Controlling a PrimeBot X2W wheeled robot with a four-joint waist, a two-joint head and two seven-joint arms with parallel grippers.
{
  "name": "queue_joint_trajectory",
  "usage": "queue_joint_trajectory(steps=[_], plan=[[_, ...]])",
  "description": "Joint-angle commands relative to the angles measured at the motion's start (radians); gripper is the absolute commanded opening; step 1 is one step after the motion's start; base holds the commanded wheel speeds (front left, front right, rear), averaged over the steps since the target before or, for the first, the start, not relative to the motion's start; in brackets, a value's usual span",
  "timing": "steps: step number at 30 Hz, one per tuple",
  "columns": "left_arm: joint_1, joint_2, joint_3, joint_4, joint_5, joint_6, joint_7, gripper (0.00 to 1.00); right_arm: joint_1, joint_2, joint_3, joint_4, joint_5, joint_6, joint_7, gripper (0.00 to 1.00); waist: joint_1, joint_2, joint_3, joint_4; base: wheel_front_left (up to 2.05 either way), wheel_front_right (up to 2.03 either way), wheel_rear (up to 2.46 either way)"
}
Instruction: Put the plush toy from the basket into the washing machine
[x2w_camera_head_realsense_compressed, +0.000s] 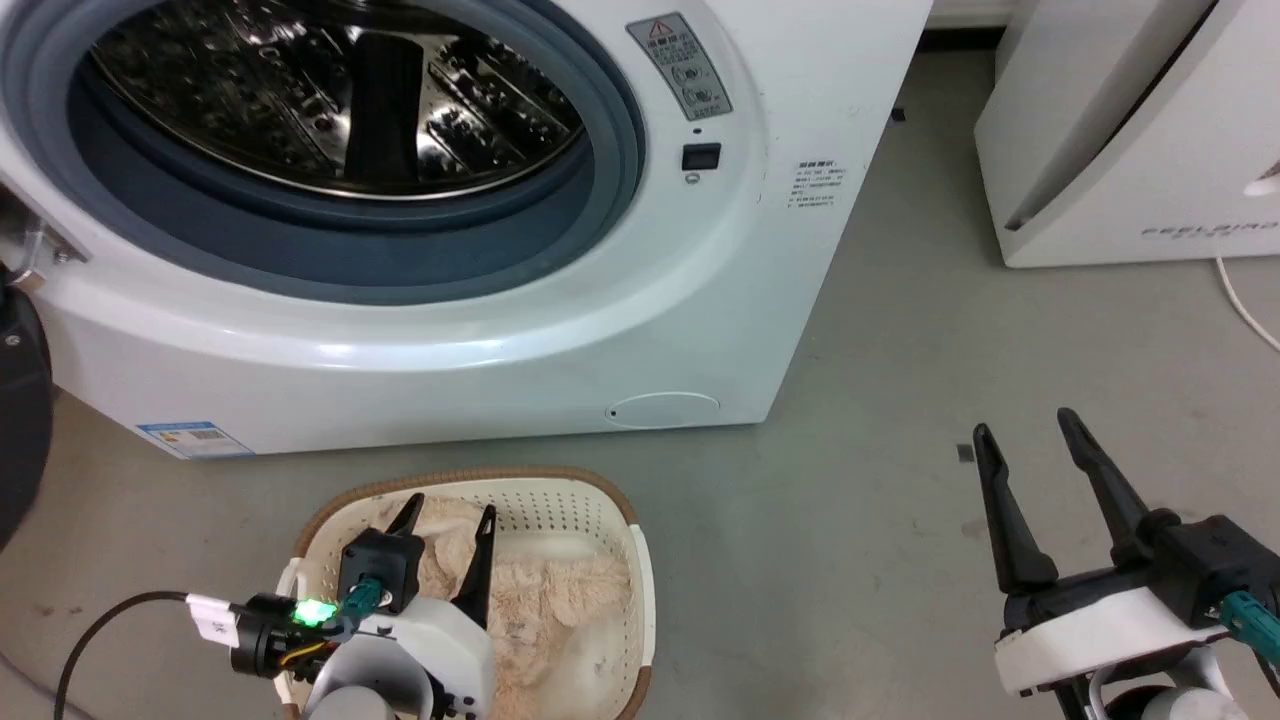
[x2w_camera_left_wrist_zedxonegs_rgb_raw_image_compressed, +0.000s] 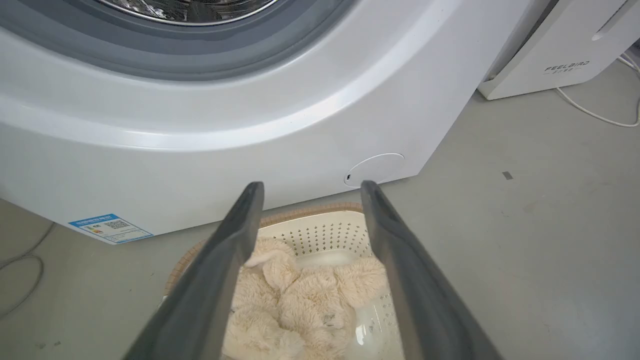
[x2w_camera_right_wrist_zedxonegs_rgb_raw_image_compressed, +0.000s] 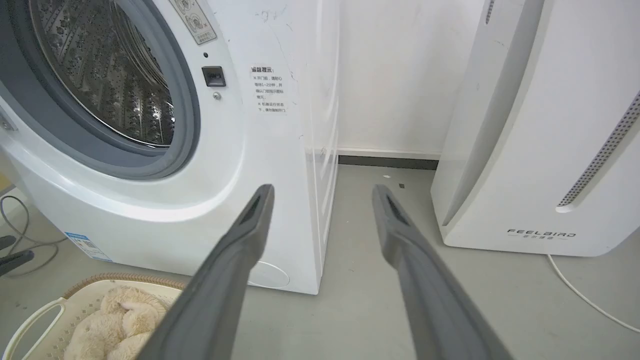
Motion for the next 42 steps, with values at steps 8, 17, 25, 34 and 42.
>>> queue_joint_trajectory(steps=[8,17,25,34,42], plan=[[-0.098,0.02,-0.046,0.122,-0.003,-0.018,-0.023,1.0,-0.033,0.0,-0.01,-0.021,0.014,-0.001,-0.024,1.0,-0.0001,0.0,0.081,-0.016,0.0,0.0,0.0],[-0.216,0.044,-0.114,0.28,-0.009,-0.03,-0.017,1.0,-0.055,0.0,-0.021,-0.041,0.029,-0.001,-0.042,1.0,-0.0001,0.0,0.181,-0.037,0.0,0.0,0.0],[-0.315,0.08,-0.193,0.42,-0.028,-0.039,-0.004,1.0,-0.077,0.0,-0.029,-0.061,0.045,-0.001,-0.059,1.0,-0.0001,0.0,0.272,-0.066,0.0,0.0,0.0],[-0.43,0.128,-0.306,0.545,-0.007,-0.048,0.015,1.0,-0.103,0.0,-0.025,-0.076,0.078,-0.001,-0.078,1.0,-0.0001,0.0,0.375,-0.101,0.0,0.0,0.0],[-0.532,0.163,-0.425,0.638,0.013,-0.057,0.027,1.0,-0.122,0.0,-0.031,-0.094,0.102,-0.001,-0.094,1.0,-0.0001,0.0,0.462,-0.123,0.0,0.0,0.0]])
